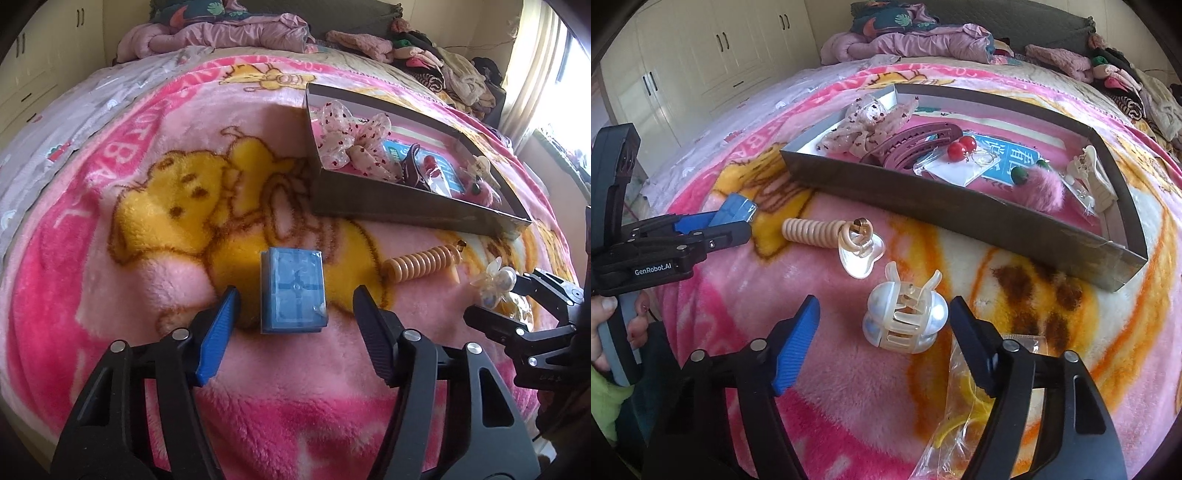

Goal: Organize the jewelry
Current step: 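Grasp blue box with left tool while right tool grasps white claw clip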

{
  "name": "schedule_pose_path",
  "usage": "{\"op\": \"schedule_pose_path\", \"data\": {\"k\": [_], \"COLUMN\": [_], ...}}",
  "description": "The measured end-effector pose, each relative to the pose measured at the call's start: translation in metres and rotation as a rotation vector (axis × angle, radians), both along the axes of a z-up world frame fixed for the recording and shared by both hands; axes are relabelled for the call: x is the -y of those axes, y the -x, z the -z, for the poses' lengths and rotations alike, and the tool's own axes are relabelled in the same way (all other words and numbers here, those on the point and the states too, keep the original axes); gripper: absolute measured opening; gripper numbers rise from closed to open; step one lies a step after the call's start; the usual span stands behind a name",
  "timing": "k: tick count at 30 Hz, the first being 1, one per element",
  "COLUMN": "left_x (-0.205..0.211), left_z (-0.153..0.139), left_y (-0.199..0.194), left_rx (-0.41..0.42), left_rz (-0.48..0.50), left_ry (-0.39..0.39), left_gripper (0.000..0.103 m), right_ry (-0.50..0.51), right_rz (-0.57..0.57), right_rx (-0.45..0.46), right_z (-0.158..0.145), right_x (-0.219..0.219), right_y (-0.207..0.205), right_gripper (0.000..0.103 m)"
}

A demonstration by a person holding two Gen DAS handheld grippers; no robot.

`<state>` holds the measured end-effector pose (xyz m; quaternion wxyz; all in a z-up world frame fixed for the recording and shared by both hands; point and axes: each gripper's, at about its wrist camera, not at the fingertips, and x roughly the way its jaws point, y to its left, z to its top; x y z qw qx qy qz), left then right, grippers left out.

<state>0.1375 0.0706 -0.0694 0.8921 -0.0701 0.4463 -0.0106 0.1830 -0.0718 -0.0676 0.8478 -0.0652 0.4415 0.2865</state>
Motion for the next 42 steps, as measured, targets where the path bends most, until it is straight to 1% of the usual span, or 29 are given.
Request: {"op": "schedule_pose_path", "data": {"k": [2, 3, 5, 6, 9, 11, 15, 21, 29, 35, 42], "left_x": [-0.001, -0.001, -0.001, 0.000, 0.002, 0.003, 0.004, 0.007, 0.018, 0.029, 0.041], "left_z": [0.001, 0.002, 0.002, 0.003, 0.003, 0.005, 0.003, -0.001, -0.018, -0.033, -0.042], "left_y": [-0.002, -0.002, -0.004, -0.004, -0.004, -0.005, -0.003, 0.004, 0.013, 0.016, 0.013], "left_rx": [-0.004, -0.005, -0.006, -0.007, -0.012, -0.014, -0.008, 0.010, 0.057, 0.093, 0.107], "left_rz": [-0.003, -0.003, -0.004, -0.004, 0.008, 0.012, 0.017, 0.027, 0.056, 0.085, 0.111], "left_ry": [0.003, 0.003, 0.001, -0.001, -0.006, -0.012, -0.021, -0.009, 0.007, 0.014, 0.030], "left_gripper": [0.050, 0.049, 0.045, 0.043, 0.027, 0.026, 0.025, 0.025, 0.025, 0.025, 0.025], "right_ry": [0.005, 0.007, 0.011, 0.010, 0.013, 0.016, 0.010, -0.011, -0.026, -0.037, -0.053], "right_rz": [-0.001, -0.001, 0.004, 0.006, 0.008, 0.007, -0.004, -0.048, -0.086, -0.081, -0.038], "right_rx": [-0.001, 0.000, 0.002, 0.002, 0.005, 0.009, 0.010, 0.009, 0.019, 0.043, 0.076], "right_z": [0.001, 0.002, 0.002, 0.003, 0.002, 0.001, -0.001, -0.006, -0.013, -0.024, -0.038], "right_x": [-0.001, -0.001, 0.000, 0.000, 0.002, 0.003, 0.005, 0.000, -0.006, 0.000, 0.017], "right_y": [0.000, 0.000, -0.001, -0.001, -0.002, -0.002, 0.000, 0.009, 0.018, 0.020, 0.015], "right_gripper": [0.062, 0.061, 0.056, 0.055, 0.044, 0.037, 0.037, 0.037, 0.037, 0.037, 0.037]}}
